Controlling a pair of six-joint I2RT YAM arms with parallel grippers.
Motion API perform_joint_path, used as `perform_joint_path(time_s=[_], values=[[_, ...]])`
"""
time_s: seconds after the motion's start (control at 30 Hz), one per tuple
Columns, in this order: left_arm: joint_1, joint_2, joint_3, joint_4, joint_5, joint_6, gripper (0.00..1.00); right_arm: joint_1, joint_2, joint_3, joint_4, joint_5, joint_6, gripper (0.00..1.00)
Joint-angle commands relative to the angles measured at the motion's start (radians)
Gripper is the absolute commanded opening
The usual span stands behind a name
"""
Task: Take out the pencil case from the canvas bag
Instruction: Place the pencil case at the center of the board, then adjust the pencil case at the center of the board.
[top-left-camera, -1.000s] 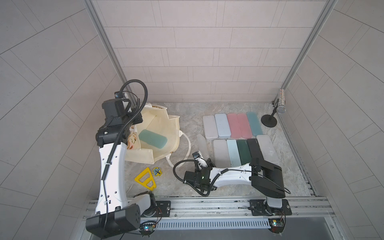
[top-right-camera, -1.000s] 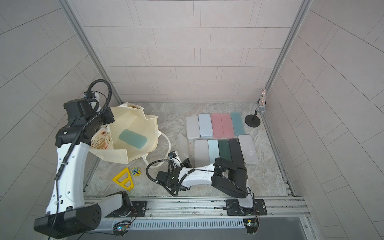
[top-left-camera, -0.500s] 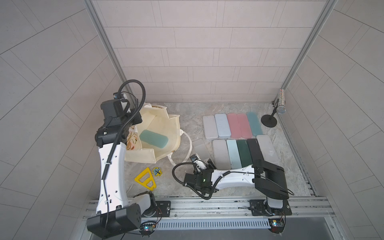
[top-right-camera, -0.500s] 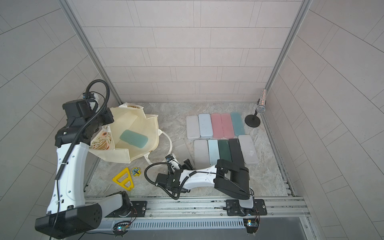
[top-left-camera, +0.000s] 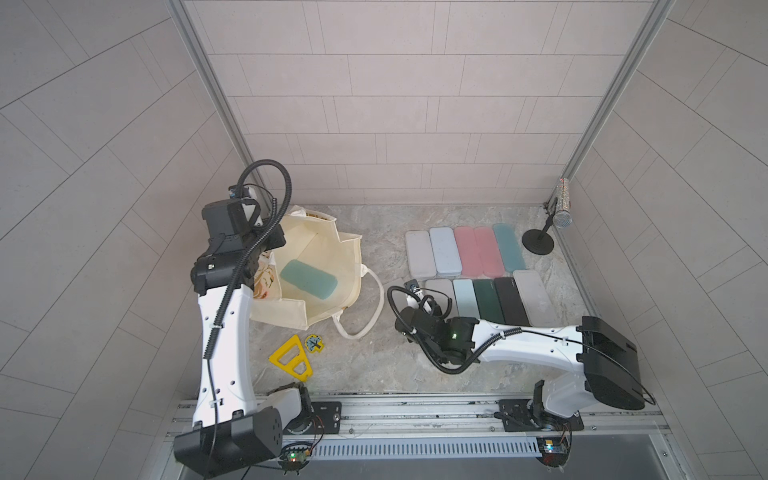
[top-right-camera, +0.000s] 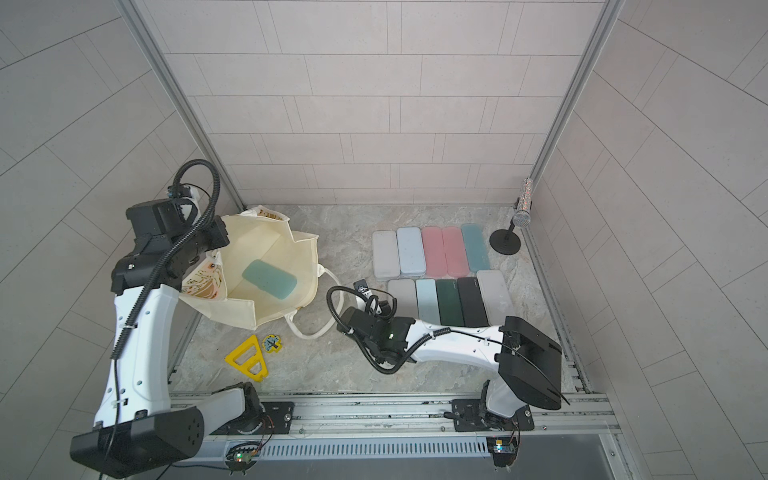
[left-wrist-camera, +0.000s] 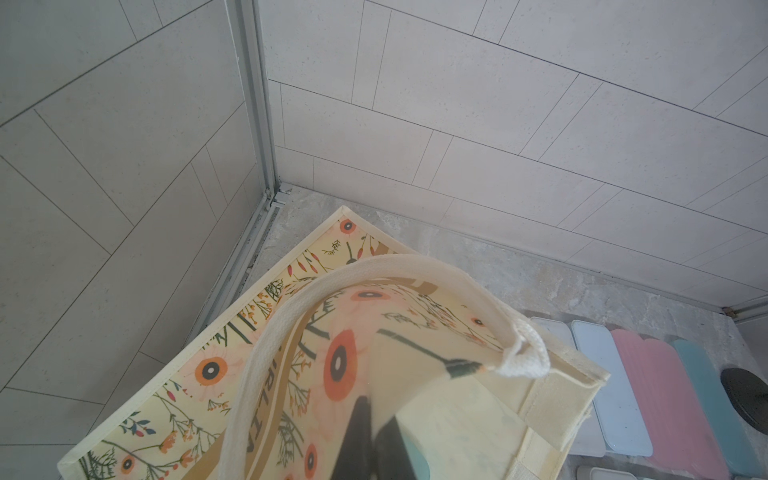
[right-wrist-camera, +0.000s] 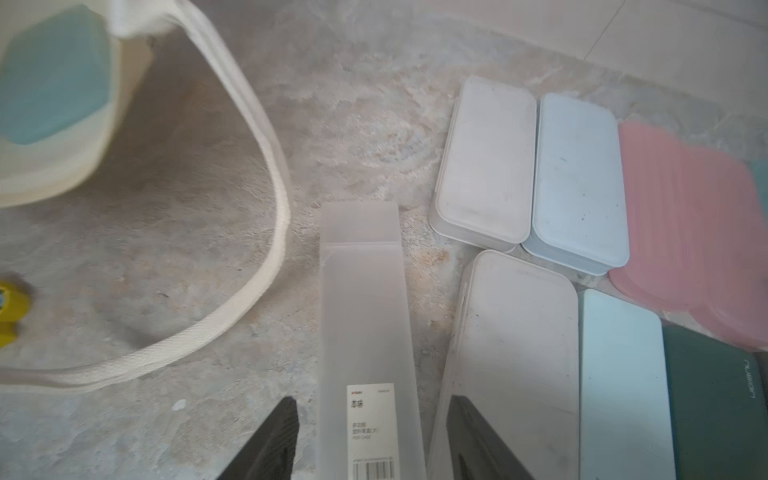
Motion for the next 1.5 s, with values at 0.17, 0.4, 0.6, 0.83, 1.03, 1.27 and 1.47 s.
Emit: perform_joint_path(time_s=[0.17,0.4,0.6,0.83,1.03,1.27,1.47], values=[[0.016,-0.05,0.021,0.052,-0.111,0.007,0.0,-0.097,0.233,0.233,-0.194,-0.161,-0.077,0.67],[0.021,-0.047,0.018,0.056,-0.097,0.009,0.0,-0.148,0.384,0.389,-0.3,-0.189,-0.09,0.87],[0.026,-0.049,0.02,0.054,-0.095,0.007,0.0,-0.181,0.47,0.479,-0.341,-0.26,-0.124,0.87],[0.03,-0.048,0.019,0.056,-0.086,0.004,0.0,-0.209,0.513,0.507,-0.349,-0.295,-0.114,0.88],[0.037,-0.048,0.017,0.063,-0.07,-0.001,0.0,-0.224,0.532,0.507,-0.348,-0.312,-0.088,0.86],[0.044,-0.044,0.012,0.073,-0.04,-0.015,0.0,-0.223,0.501,0.451,-0.289,-0.301,0.039,0.74],[0.05,-0.039,0.01,0.082,-0.013,-0.026,0.0,-0.214,0.435,0.357,-0.245,-0.22,0.187,0.69]])
